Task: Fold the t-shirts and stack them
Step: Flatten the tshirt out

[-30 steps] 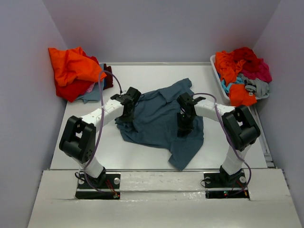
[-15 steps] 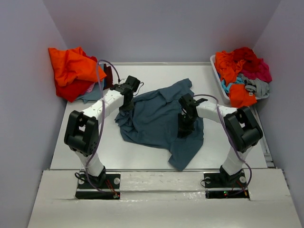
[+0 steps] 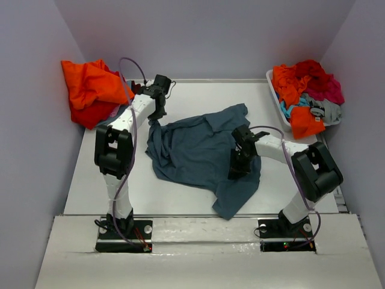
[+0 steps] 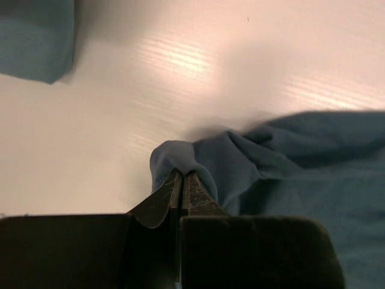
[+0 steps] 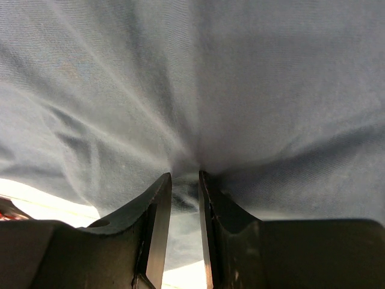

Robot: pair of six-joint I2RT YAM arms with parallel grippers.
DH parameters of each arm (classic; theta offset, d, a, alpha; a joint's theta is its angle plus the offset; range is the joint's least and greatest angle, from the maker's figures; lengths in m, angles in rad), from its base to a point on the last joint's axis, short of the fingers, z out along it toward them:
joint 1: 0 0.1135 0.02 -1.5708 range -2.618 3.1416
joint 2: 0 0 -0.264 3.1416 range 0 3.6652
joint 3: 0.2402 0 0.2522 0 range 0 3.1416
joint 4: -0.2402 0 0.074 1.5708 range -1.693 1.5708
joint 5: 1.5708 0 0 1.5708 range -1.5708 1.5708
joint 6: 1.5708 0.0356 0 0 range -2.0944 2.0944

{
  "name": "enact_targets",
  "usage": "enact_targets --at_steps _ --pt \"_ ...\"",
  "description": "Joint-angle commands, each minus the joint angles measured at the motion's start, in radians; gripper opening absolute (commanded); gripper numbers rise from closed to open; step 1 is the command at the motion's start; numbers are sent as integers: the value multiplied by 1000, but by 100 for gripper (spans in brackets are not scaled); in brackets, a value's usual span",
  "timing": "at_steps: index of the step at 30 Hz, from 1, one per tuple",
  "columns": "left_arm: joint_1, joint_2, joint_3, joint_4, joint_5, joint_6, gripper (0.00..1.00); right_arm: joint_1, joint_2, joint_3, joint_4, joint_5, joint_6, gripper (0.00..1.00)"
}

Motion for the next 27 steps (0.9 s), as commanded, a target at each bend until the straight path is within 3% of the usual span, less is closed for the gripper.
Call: enact_targets --at_steps 1,13,16,27 --pt "62 58 144 -36 -27 27 6 -18 -32 -111 -110 101 17 32" --pt "115 239 394 -75 -25 76 6 -47 -143 -145 -191 133 69 33" --pt "134 309 522 -105 -15 87 6 -67 -172 -145 -215 145 81 33" --pt "165 428 601 -85 -4 103 6 -95 -241 -157 -277 171 110 35"
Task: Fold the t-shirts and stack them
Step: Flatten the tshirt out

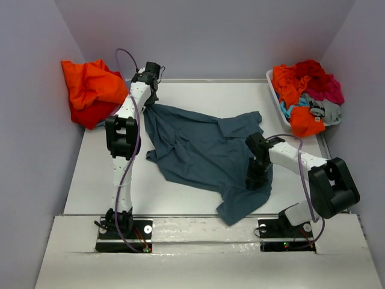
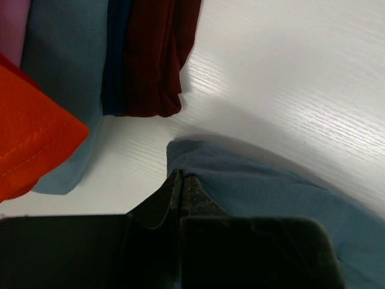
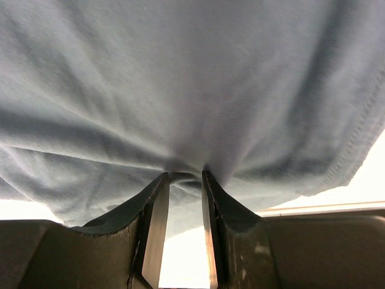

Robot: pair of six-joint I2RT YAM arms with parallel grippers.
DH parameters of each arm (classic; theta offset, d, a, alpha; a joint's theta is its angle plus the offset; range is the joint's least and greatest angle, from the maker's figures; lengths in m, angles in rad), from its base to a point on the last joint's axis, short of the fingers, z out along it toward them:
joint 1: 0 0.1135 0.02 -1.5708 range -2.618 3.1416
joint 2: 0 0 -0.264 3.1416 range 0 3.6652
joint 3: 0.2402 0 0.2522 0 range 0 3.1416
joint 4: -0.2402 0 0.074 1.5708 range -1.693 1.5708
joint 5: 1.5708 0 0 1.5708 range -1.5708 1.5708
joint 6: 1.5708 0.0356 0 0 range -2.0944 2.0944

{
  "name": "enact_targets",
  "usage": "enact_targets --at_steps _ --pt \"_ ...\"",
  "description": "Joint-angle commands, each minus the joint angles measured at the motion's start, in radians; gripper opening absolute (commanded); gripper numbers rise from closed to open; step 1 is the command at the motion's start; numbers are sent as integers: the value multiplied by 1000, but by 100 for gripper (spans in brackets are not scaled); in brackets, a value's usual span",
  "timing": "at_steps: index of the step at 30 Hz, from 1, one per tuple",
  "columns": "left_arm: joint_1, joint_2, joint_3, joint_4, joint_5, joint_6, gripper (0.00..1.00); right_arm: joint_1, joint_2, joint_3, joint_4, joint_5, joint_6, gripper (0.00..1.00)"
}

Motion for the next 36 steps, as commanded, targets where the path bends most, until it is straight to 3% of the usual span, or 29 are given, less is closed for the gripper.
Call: enact_targets --at_steps 1,4,5,6,8,9,16,20,29,36 --pt "29 19 44 15 -7 17 6 -17 -40 -21 -54 29 21 35" --pt "29 44 68 22 -1 29 11 -17 -35 -22 -53 26 18 35" --pt "40 56 91 17 7 32 24 -17 -34 -18 -54 28 18 35" --pt "40 58 95 17 9 32 50 -17 -31 -15 -51 25 15 35" --pt "40 49 82 20 10 34 68 -17 -26 -6 -48 23 11 34" --pt "40 27 72 23 16 31 71 -17 -20 13 -50 26 4 34" --pt "40 -122 -69 71 6 29 80 -17 47 120 -41 48 -43 34" --pt "29 -218 -117 69 1 32 80 -17 113 188 -25 48 -77 34" --pt "-95 -360 -260 26 -19 58 80 -17 273 356 27 43 -128 34" --pt "-212 -441 -453 15 9 31 80 -28 423 568 51 28 -151 33"
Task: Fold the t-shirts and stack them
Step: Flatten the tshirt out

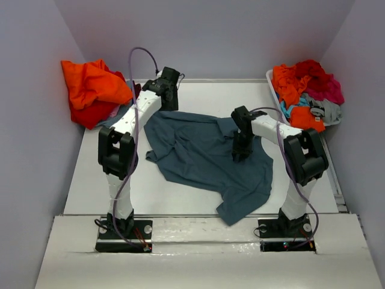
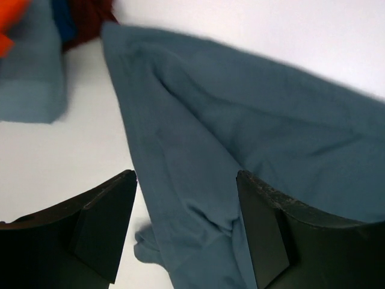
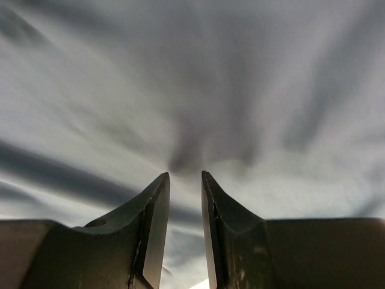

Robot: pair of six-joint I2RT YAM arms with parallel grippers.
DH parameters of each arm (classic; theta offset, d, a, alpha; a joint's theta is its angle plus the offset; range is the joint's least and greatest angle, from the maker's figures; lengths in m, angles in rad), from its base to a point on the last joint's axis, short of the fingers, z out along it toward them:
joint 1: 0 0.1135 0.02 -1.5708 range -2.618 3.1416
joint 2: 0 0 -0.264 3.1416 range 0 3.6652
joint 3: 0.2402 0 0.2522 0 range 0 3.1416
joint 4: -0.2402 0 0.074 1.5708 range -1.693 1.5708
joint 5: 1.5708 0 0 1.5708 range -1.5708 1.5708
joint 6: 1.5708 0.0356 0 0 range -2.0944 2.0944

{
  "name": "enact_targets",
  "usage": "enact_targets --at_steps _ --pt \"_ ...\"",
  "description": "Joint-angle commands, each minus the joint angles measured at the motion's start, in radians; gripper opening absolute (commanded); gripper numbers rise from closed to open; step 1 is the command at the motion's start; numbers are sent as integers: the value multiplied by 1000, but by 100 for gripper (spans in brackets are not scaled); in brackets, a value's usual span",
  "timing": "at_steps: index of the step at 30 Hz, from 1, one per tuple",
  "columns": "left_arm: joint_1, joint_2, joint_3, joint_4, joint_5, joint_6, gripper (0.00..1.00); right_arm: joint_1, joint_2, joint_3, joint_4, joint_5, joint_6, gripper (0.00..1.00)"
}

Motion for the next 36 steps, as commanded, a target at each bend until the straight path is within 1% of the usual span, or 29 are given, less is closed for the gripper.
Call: enact_targets --at_steps 1,4,8,11,13,16,18,21,25,29,30,33,36 --pt "-47 -77 -127 -44 19 -18 79 -14 59 139 43 -19 -30 34" --pt "-69 -146 -241 -34 22 -32 79 -14 90 162 43 -62 -37 33" --pt "-69 -245 -406 -15 36 -53 78 -14 96 142 61 -70 -40 32" --pt "-69 -262 -459 -6 49 -61 78 -14 115 142 71 -67 -46 32" --pt "-78 -262 -468 -9 65 -65 77 -14 131 158 74 -64 -49 32" --pt "-92 -261 -473 -14 70 -72 77 -14 156 216 65 -43 -56 32" --pt "-103 -256 -477 -28 74 -75 77 -23 188 248 58 -53 -61 32" --pt "-112 -262 -487 -43 79 -81 77 -23 191 279 51 -85 -67 32" --pt "-123 -302 -542 -57 100 -104 77 -23 161 273 35 -110 -81 32" --pt "-133 -373 -641 -46 143 -145 76 -23 130 227 45 -104 -89 32" --pt "-133 -403 -686 -35 160 -167 76 -23 127 205 51 -101 -89 32" --pt "-133 -437 -762 -8 194 -187 76 -23 138 181 60 -92 -92 32" --pt "-133 -452 -797 3 229 -194 75 -23 156 181 68 -105 -93 32"
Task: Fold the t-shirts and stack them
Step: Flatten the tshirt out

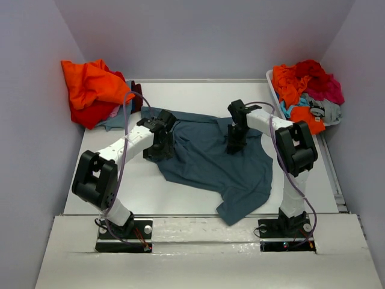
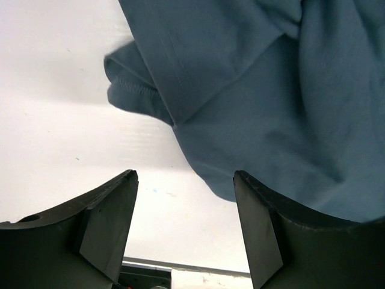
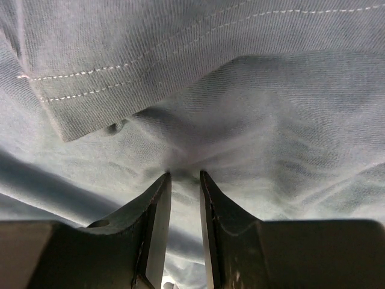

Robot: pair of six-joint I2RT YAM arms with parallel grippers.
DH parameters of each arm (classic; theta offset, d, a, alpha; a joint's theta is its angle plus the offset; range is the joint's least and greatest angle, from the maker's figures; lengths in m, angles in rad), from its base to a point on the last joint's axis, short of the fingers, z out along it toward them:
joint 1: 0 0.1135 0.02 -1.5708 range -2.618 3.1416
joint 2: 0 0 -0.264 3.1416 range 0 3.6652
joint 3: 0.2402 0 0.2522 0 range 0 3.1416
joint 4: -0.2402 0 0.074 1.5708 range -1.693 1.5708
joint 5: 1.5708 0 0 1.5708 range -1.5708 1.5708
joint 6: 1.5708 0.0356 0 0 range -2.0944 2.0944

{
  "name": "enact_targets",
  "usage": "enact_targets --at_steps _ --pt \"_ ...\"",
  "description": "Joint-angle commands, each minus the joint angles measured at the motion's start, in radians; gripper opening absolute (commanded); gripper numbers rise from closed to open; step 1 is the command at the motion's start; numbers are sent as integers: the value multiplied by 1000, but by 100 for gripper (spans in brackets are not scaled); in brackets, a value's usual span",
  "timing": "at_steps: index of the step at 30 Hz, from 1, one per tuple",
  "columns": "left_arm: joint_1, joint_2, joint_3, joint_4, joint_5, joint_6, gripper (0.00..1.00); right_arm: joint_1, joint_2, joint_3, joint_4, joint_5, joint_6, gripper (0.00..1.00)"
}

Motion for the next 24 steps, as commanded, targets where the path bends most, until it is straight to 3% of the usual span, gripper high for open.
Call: enact_targets --at_steps 1,8,24 --pt "-18 -52 -46 18 59 -39 75 -5 -19 -4 24 -15 -20 32" --pt "-19 -26 -54 18 65 -16 75 -5 -22 77 -5 11 -26 32" --pt "-28 270 186 31 13 85 76 -36 101 253 -19 6 9 32"
